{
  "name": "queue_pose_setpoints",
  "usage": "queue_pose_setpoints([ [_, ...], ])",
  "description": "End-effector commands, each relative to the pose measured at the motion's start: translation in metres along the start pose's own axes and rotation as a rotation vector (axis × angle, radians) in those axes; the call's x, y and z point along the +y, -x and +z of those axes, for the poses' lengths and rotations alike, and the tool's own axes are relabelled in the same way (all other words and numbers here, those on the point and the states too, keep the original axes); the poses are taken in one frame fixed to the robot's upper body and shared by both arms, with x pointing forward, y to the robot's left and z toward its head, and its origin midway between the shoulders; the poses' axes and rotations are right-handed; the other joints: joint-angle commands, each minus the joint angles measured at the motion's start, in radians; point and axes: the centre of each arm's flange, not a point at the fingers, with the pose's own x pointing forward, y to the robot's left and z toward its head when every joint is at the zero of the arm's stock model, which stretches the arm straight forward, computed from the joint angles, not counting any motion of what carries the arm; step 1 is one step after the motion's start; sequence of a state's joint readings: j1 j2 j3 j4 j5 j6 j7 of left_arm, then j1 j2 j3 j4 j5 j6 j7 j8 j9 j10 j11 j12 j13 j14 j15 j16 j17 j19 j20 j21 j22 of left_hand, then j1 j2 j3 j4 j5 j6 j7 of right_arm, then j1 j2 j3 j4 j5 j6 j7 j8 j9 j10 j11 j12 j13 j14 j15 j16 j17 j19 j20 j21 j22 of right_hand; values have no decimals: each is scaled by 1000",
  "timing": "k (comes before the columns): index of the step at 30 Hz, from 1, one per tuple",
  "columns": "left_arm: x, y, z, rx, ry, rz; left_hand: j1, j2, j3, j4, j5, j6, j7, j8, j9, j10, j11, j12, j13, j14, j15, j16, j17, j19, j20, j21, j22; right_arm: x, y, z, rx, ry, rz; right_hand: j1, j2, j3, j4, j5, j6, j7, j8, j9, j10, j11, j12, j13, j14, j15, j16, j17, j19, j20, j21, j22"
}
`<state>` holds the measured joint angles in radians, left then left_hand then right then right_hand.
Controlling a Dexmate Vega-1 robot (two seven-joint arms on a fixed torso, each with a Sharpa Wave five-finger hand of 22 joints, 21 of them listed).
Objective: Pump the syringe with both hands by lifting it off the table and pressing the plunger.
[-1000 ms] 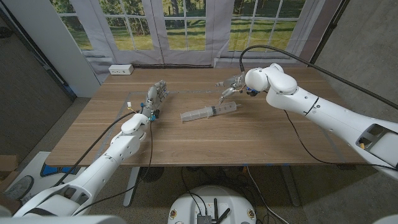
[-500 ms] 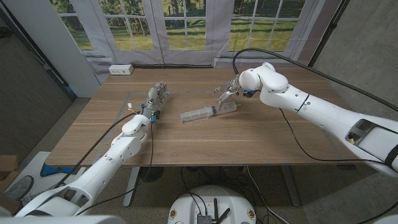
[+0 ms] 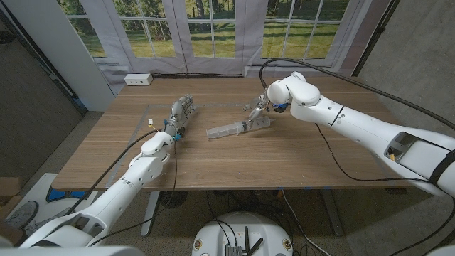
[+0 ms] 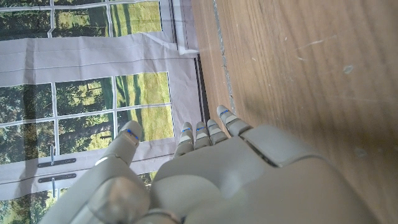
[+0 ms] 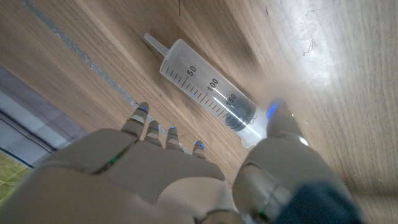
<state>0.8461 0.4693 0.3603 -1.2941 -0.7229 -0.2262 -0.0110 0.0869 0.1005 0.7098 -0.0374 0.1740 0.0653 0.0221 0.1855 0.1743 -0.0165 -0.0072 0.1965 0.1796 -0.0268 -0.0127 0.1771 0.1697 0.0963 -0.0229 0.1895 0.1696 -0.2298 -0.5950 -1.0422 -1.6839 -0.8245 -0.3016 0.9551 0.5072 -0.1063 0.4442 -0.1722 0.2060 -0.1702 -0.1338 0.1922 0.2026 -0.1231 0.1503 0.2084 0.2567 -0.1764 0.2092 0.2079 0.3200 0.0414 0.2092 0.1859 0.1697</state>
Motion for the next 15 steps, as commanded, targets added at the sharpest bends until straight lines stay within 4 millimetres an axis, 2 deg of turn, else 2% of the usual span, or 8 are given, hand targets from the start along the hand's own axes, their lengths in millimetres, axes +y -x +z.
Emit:
queue_pose_setpoints([
  [1, -4, 3, -7, 15, 14, -3, -12, 73, 6, 6, 2, 9, 2, 5, 5, 8, 2, 3, 1, 8, 1, 5, 3, 7, 3, 7, 3, 6, -13, 3, 18, 10, 34, 17, 7, 7, 2, 0, -91, 0, 7, 2, 16, 1, 12, 4, -28, 5, 10, 4, 4, -1, 4, 3],
  [6, -5, 4, -8, 17, 15, -6, -13, 73, 7, 7, 2, 11, 2, 5, 5, 11, 3, 4, 1, 8, 0, 5, 4, 8, 3, 8, 4, 9, -16, 4, 30, 12, 44, 24, 10, 10, 2, 1, -89, -3, 11, 2, 24, -8, 17, 6, -19, 5, 14, 4, 10, -1, 6, 3],
  [8, -6, 4, -9, 17, 17, -7, -13, 73, 8, 7, 2, 13, 4, 6, 5, 11, 3, 3, 1, 9, 1, 5, 3, 8, 2, 8, 4, 11, -18, 4, 34, 15, 47, 32, 13, 14, 2, 2, -83, -4, 16, 3, 41, -20, 25, 8, -8, 4, 19, 4, 17, -2, 9, 3],
  [11, -7, 5, -10, 19, 20, -9, -13, 72, 9, 7, 2, 14, 2, 6, 5, 12, 1, 4, 1, 9, 0, 5, 3, 10, 2, 8, 4, 12, -19, 4, 36, 8, 38, 40, 15, 17, 1, 3, -73, -3, 21, 4, 62, -23, 34, 11, 1, 5, 23, 4, 25, -2, 11, 3],
  [14, -7, 7, -11, 22, 21, -7, -13, 73, 9, 8, 2, 15, 4, 6, 5, 13, 1, 4, 1, 9, 1, 4, 3, 10, 3, 8, 4, 12, -19, 4, 42, 2, 22, 49, 17, 21, 2, 4, -53, -3, 30, 4, 82, -32, 43, 14, 19, -3, 31, 4, 35, -2, 13, 3],
  [15, -7, 8, -11, 22, 21, -6, -13, 73, 9, 8, 2, 15, 3, 6, 5, 14, 0, 4, 1, 10, 1, 5, 3, 10, 4, 8, 4, 12, -19, 4, 43, 2, 20, 58, 16, 23, 2, 4, -38, -5, 37, 5, 111, -43, 54, 17, 44, -16, 41, 3, 50, -4, 16, 3],
])
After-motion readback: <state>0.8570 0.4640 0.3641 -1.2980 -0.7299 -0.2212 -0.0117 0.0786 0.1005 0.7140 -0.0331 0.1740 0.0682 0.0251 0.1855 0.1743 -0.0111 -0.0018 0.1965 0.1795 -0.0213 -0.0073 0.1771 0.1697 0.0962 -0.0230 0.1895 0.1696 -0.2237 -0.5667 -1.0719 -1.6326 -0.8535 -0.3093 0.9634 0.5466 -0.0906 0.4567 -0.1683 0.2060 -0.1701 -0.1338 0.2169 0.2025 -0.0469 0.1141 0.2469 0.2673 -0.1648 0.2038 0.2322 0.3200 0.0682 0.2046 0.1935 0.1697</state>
